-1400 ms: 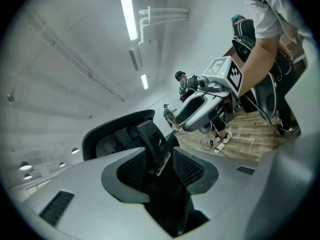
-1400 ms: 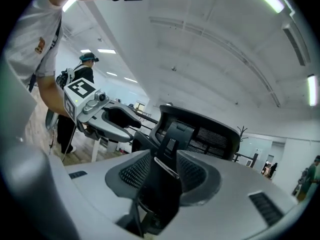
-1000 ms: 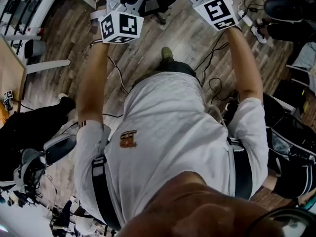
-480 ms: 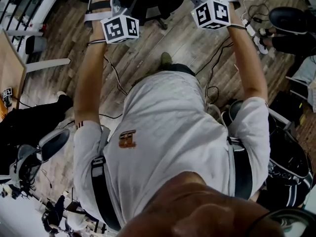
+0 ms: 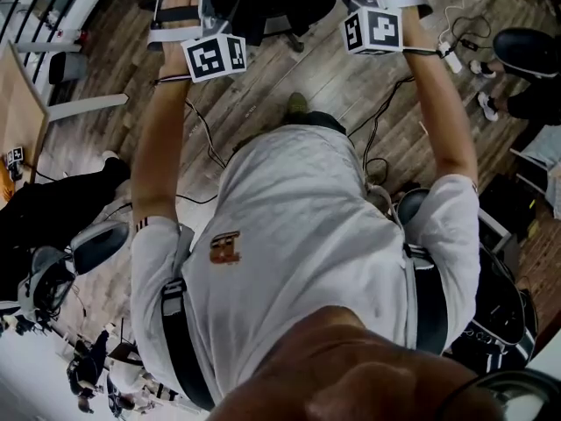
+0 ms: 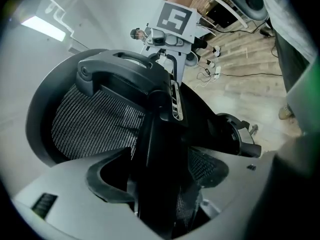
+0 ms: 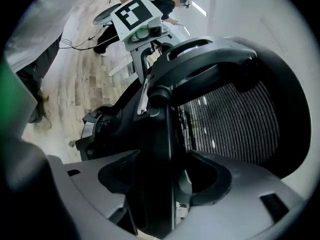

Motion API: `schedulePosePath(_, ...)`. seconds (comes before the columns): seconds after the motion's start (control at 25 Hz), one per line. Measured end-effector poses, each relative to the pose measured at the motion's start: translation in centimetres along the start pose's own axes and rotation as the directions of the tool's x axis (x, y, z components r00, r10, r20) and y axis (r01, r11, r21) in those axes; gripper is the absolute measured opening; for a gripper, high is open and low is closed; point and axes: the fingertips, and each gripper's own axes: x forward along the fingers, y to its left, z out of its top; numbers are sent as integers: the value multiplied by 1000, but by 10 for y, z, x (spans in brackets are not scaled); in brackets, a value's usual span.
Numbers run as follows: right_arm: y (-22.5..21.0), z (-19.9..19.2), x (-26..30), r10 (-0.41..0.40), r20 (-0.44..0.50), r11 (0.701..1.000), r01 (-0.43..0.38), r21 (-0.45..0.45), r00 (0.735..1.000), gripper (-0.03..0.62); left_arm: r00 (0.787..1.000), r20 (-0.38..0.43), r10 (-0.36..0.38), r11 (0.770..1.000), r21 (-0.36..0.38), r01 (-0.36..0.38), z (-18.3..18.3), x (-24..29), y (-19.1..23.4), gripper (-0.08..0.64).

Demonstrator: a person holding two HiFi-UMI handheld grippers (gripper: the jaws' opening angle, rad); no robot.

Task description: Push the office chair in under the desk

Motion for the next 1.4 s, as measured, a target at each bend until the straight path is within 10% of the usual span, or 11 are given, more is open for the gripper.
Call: schedulePosePath(1.4,-78,-111,169,-42,109,992,54,-111,993,259,992,-124,32,996,-83,-42,-26,196,59,344)
